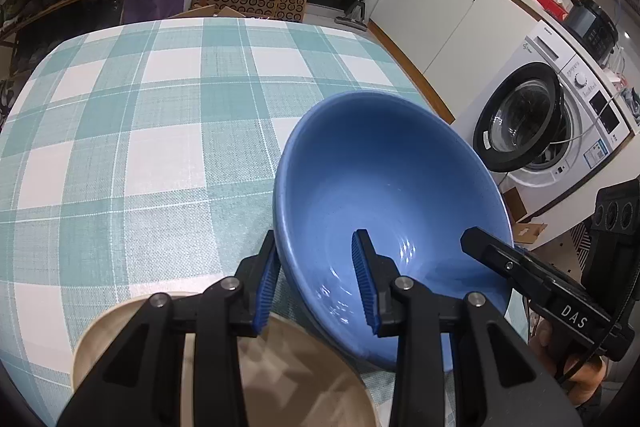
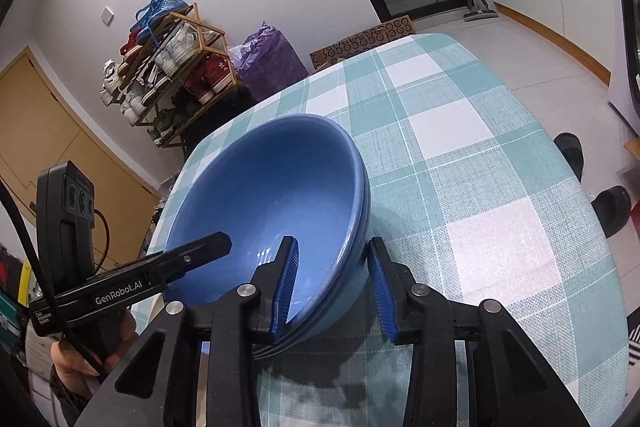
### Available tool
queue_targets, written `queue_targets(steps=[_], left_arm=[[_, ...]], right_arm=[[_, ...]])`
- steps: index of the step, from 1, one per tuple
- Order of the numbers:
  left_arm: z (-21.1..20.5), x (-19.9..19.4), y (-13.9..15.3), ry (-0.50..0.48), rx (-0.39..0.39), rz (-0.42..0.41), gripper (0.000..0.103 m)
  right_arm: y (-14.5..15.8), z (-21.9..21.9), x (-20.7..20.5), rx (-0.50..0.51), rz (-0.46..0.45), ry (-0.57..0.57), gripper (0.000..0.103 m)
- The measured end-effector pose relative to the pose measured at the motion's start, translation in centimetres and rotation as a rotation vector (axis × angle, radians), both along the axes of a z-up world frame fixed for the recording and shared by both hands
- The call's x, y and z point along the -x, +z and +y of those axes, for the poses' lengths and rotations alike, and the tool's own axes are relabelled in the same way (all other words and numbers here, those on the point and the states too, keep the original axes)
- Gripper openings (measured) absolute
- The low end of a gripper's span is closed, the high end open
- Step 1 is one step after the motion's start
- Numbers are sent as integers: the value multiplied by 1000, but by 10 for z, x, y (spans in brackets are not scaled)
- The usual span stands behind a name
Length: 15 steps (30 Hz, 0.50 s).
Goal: Organize plates and bowls
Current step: 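Lift the bowl stack with both grippers and carry it over the beige plates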
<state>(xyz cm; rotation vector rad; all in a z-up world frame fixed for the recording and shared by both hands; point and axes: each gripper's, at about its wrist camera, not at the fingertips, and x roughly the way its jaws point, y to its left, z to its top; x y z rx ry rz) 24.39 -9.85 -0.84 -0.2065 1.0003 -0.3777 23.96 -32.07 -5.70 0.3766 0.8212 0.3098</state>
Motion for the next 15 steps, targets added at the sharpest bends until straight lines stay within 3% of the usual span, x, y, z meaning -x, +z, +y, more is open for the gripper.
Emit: queue_targets(steps=[15], left_arm=[[-9, 15, 22, -16, -8, -42, 34]], right_arm=[[15, -12, 21, -2, -37, -11, 36]])
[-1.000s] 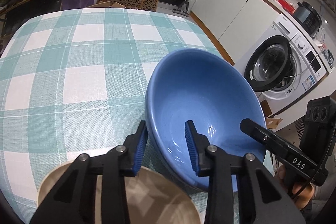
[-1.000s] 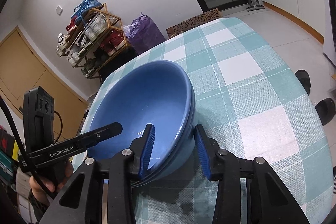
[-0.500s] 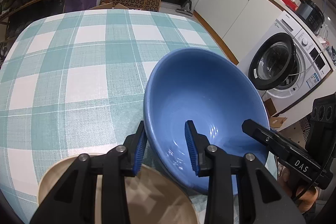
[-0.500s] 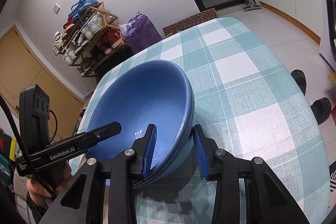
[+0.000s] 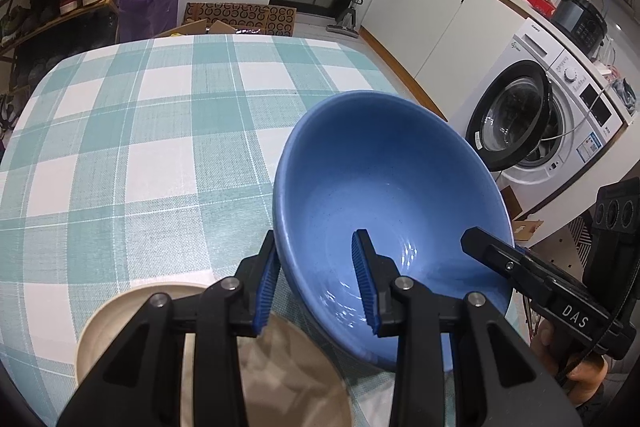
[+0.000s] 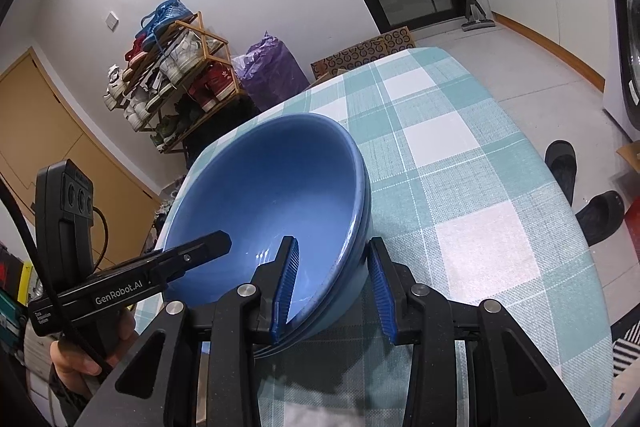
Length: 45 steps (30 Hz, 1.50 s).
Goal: Organize plates and bowls
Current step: 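Lift the bowl stack with both grippers and carry it over the beige plates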
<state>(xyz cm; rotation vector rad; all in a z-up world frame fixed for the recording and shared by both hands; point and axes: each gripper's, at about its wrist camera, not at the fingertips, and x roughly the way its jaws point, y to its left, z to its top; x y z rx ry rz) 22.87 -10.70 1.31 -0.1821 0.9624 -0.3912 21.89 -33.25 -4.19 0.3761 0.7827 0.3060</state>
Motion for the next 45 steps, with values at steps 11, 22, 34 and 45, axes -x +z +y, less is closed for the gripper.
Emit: queue_targets(steps=[11, 22, 34, 45], left_arm=[[-1, 18, 19, -2, -8, -38, 34], [2, 42, 34, 0, -22, -76, 34], [8, 69, 46, 22, -43, -107, 34], [20, 86, 50, 53, -44, -121, 34]], right_arm=[[17, -1, 23, -2, -40, 3, 36], [33, 2, 53, 5, -79, 11, 36], [43, 15, 87, 3, -108, 34, 36], [50, 26, 97, 7, -118, 53, 36]])
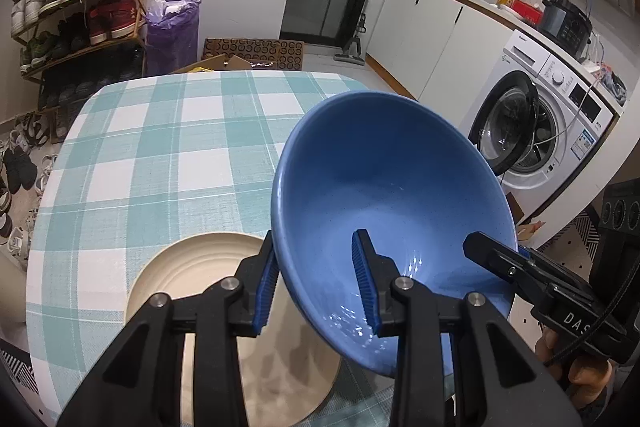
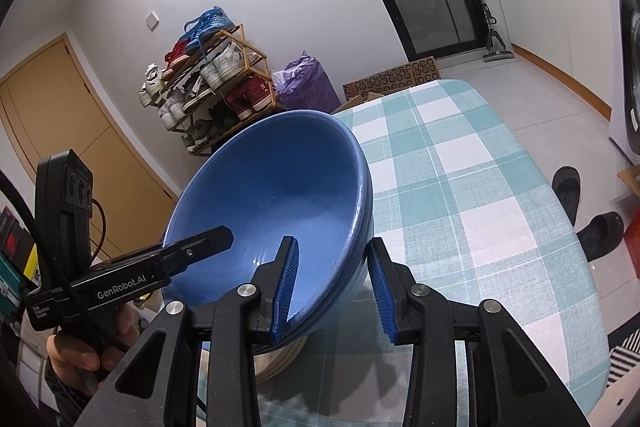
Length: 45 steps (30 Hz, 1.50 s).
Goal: Organize plates and bowls
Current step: 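Lift the bowl stack with both grippers and carry it over the beige plates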
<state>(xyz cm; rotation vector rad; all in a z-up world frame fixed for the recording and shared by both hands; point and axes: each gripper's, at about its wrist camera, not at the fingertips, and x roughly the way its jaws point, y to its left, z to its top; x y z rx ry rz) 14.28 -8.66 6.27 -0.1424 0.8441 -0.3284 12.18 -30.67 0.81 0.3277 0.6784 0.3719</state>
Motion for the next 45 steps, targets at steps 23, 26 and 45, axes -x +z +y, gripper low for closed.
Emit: queue_targets(steps=[23, 26, 45], left_arm=[[65, 32, -5, 125, 13, -22, 34], [71, 33, -6, 140, 12, -22, 34], [104, 33, -27, 198, 15, 16, 34]], right_arm=[[7, 68, 9, 43, -18, 116, 36], [7, 77, 8, 47, -22, 127, 36], [-8, 115, -9, 67, 6, 197, 36]])
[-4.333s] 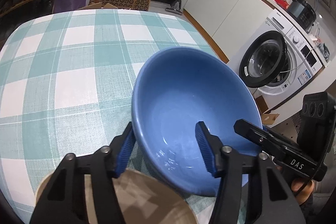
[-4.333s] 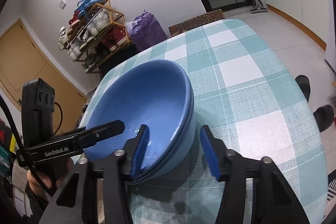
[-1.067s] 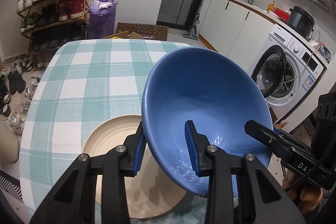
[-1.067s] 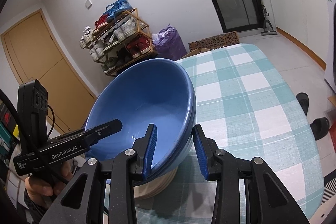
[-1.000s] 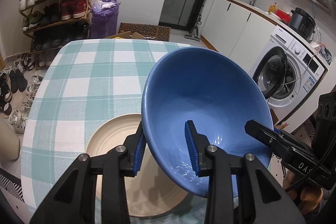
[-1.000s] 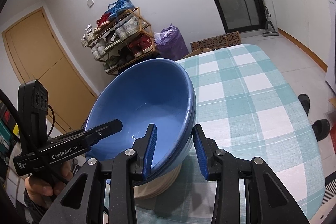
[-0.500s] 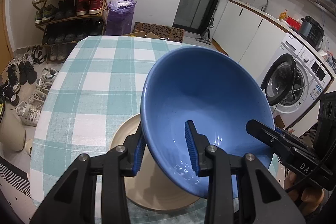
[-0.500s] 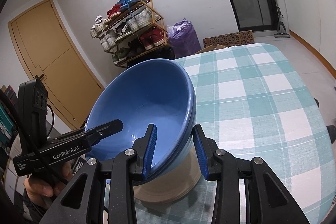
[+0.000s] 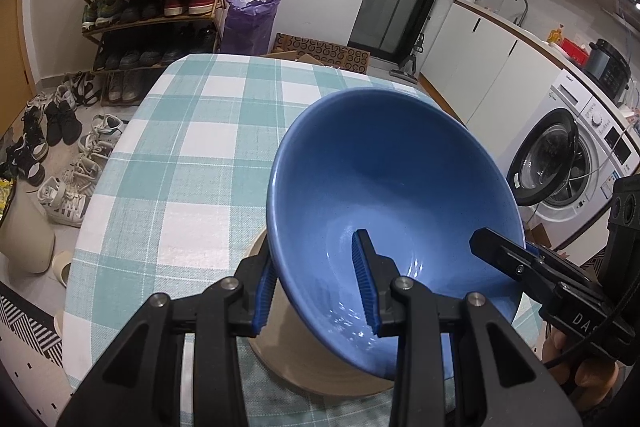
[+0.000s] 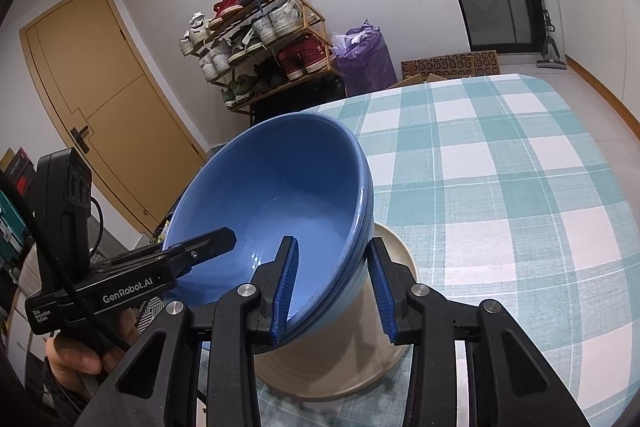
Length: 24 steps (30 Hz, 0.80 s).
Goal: Organize plates and bowls
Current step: 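Lift the bowl stack with both grippers and carry it over the beige plates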
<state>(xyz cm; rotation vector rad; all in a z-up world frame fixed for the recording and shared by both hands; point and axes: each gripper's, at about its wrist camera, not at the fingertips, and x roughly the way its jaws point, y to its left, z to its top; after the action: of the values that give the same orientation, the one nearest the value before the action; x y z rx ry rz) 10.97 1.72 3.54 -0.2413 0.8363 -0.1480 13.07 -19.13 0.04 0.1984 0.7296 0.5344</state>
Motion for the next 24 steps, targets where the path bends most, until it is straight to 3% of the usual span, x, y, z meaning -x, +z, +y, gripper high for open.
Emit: queue_targets(steps=[24], left_arm=[[7, -14, -34, 11, 13, 71, 34]], right_arm=[[-29, 9, -23, 29, 57, 8, 36]])
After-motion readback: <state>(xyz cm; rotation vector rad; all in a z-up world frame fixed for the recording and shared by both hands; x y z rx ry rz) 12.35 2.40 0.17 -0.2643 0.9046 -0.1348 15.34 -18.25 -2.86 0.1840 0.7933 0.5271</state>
